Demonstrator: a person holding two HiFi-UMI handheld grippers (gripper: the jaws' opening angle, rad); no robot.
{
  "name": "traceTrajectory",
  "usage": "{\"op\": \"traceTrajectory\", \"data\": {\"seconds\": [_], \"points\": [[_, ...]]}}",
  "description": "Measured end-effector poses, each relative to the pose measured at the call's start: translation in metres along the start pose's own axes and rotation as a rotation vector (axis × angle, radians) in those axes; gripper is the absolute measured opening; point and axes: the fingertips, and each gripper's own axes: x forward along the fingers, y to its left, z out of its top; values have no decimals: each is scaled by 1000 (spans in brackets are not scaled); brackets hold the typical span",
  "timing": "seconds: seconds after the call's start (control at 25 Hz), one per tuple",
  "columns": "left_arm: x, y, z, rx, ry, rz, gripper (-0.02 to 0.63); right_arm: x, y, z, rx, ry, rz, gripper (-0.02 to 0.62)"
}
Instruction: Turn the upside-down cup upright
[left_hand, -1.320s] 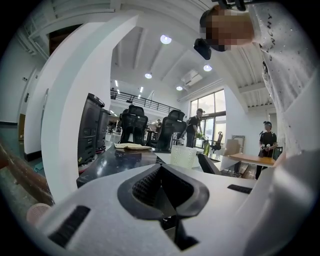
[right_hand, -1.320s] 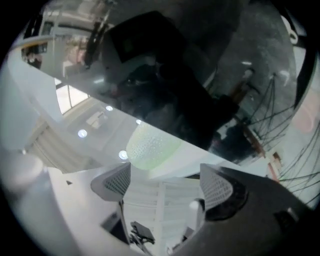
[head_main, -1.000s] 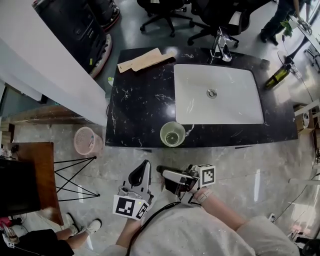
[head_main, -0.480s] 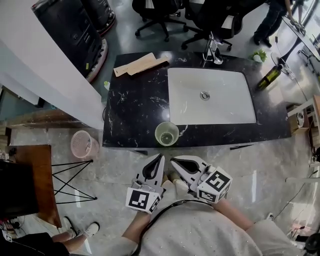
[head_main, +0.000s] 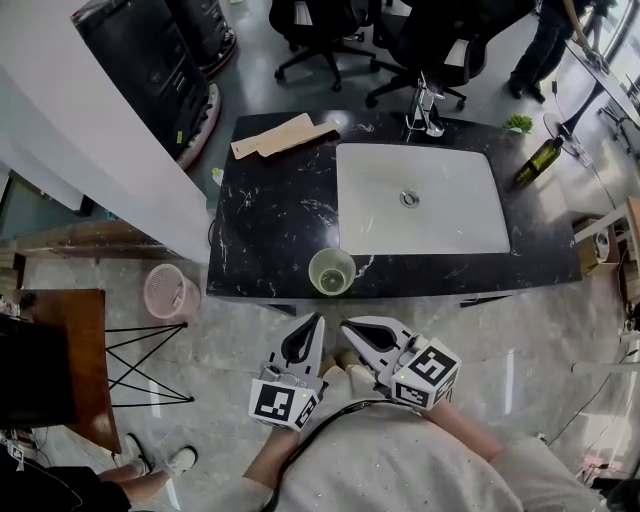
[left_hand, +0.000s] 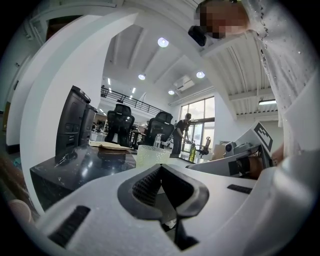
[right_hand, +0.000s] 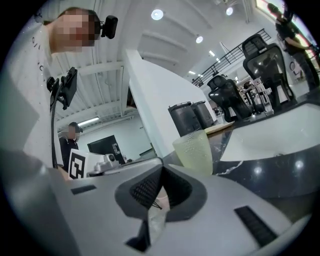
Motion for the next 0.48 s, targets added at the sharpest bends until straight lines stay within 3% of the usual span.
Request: {"op": "traceTrajectory", "data": {"seconds": [0.48], "points": [[-4, 4, 4, 8, -4, 22, 8, 8, 0, 8, -10, -16, 28, 8]]}}
